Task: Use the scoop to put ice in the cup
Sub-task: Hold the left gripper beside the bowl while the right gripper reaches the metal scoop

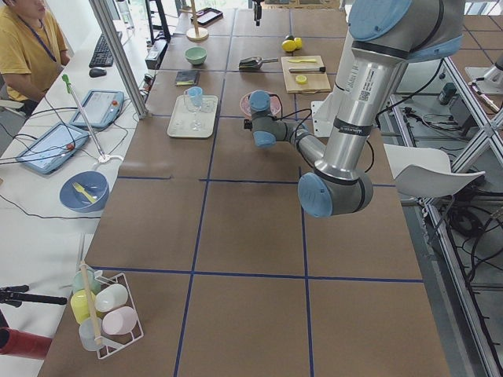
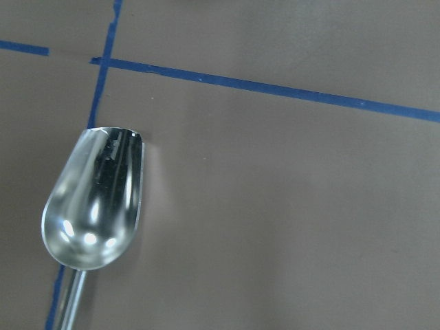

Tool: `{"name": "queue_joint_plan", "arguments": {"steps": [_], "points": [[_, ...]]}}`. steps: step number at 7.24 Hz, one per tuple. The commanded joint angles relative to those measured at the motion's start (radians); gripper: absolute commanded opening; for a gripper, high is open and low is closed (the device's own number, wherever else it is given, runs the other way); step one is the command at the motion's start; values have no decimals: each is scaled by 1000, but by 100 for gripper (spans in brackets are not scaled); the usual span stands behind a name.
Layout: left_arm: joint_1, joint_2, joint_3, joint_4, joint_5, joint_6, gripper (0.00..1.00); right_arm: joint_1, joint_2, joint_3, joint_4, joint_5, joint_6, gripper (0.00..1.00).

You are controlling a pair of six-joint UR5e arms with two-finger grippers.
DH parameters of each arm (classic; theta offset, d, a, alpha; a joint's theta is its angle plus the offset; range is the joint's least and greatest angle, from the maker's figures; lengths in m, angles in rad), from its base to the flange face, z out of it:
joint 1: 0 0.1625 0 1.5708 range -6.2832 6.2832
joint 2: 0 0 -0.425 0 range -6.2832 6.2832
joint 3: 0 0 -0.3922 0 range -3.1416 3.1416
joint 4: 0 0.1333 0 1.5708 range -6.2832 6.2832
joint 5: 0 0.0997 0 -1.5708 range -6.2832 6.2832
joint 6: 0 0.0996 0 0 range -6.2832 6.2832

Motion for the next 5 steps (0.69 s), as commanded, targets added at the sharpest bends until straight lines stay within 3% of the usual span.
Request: {"name": "queue_joint_plan", "arguments": {"steps": [1,2,3,4,5], "points": [[12,-10,11,-2,2,-1,100,-105,-42,24,121,-77,145,100],[19,-10,13,-2,1,-2,100,-154,-48,55,123,-101,212,100],[20,-8,14,-2,-3,5,100,-253,-101,114,123,-229,222,100],[20,-8,11,-1,-6,7,100,-307,-105,118,125,-270,247,100],[21,-10,5,-1,0,10,100,-399,-111,138,126,-373,359,100]]}}
